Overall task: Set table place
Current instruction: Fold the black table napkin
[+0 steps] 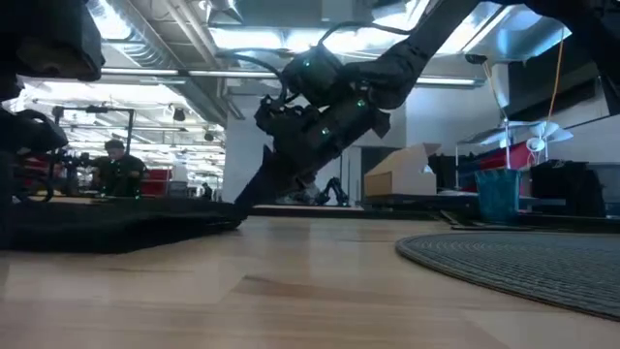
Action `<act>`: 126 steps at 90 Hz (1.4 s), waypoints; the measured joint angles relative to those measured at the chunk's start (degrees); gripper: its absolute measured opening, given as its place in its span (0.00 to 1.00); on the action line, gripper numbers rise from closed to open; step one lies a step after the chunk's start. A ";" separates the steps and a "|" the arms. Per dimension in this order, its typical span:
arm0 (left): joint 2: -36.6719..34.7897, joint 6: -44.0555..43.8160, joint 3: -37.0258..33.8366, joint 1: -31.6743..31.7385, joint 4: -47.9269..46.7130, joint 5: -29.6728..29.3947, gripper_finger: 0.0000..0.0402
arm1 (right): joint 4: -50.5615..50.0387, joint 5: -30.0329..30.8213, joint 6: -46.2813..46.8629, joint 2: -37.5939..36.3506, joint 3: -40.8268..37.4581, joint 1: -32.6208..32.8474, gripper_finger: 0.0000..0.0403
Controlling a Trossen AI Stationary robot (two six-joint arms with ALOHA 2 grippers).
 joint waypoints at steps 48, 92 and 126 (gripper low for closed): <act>-0.04 0.90 0.00 0.24 -0.15 -0.11 0.00 | 6.75 -4.03 7.22 4.78 0.13 -1.65 0.27; -0.07 1.64 0.00 0.24 -0.16 -0.08 0.00 | 12.44 -5.69 6.61 4.85 0.11 -1.10 0.00; -0.07 2.59 1.29 0.35 -0.03 -0.02 0.00 | 7.94 -5.96 3.89 4.87 7.12 0.45 0.00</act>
